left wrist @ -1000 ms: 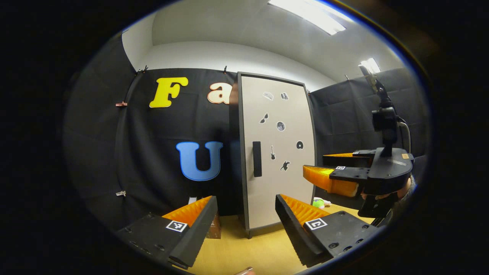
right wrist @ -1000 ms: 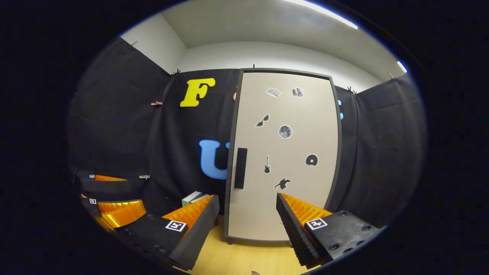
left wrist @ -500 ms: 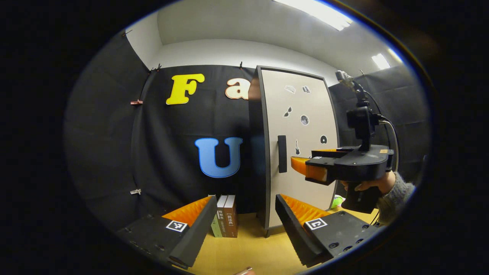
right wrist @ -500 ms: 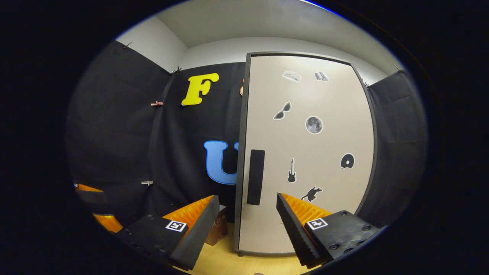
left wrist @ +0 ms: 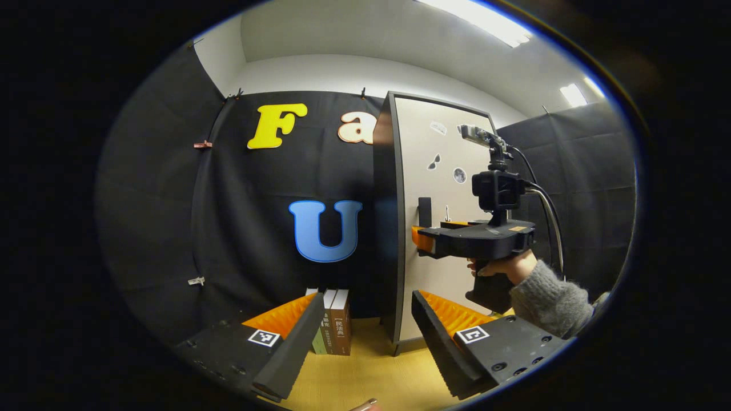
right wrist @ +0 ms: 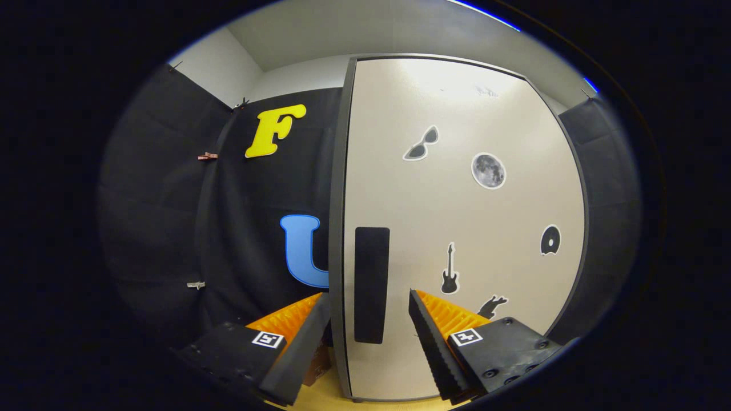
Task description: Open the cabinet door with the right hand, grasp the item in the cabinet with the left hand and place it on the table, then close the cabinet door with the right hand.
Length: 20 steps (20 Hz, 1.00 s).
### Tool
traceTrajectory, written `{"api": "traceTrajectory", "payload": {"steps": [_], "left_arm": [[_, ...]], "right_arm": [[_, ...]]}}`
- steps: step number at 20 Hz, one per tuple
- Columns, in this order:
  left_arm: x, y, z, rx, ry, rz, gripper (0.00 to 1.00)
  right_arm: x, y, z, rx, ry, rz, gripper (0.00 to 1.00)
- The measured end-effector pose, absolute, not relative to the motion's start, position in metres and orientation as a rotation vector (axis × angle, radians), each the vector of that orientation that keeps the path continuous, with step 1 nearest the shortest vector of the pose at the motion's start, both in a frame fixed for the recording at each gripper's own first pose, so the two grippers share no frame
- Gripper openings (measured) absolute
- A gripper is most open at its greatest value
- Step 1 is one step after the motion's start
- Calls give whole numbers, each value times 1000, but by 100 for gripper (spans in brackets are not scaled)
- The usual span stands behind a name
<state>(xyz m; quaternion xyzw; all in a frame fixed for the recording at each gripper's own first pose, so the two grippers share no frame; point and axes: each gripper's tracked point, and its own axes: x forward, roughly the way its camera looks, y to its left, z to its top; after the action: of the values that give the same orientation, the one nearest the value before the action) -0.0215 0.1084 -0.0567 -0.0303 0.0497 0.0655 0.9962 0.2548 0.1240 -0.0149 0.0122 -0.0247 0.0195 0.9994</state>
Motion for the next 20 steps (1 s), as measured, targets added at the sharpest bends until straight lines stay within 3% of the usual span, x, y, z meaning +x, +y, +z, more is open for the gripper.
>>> {"api": "traceTrajectory", "payload": {"steps": [1, 5, 6, 7, 13, 16, 17, 18, 20], "left_arm": [[-21, 110, -59, -68, 106, 136, 96], [-26, 122, -69, -79, 128, 159, 96], [-28, 124, -73, -80, 136, 165, 96], [-30, 127, -75, -81, 143, 173, 96], [-44, 144, -78, -93, 146, 218, 96], [-54, 148, -79, -93, 148, 236, 96], [-58, 149, -80, -94, 150, 241, 97], [-63, 151, -79, -94, 150, 246, 97], [-74, 153, -76, -94, 145, 258, 98]], "right_arm": [[260, 124, -17, 27, -46, 33, 81], [274, 124, -18, 37, -53, 11, 77], [276, 122, -15, 37, -64, -3, 72], [277, 120, -14, 40, -69, -18, 53], [280, 124, -18, 67, -45, -72, 30], [280, 124, -18, 101, -26, -60, 29], [279, 124, -17, 97, -32, -62, 24], [281, 123, -19, 87, -31, -71, 29], [280, 124, -18, 69, -37, -72, 29]]}}
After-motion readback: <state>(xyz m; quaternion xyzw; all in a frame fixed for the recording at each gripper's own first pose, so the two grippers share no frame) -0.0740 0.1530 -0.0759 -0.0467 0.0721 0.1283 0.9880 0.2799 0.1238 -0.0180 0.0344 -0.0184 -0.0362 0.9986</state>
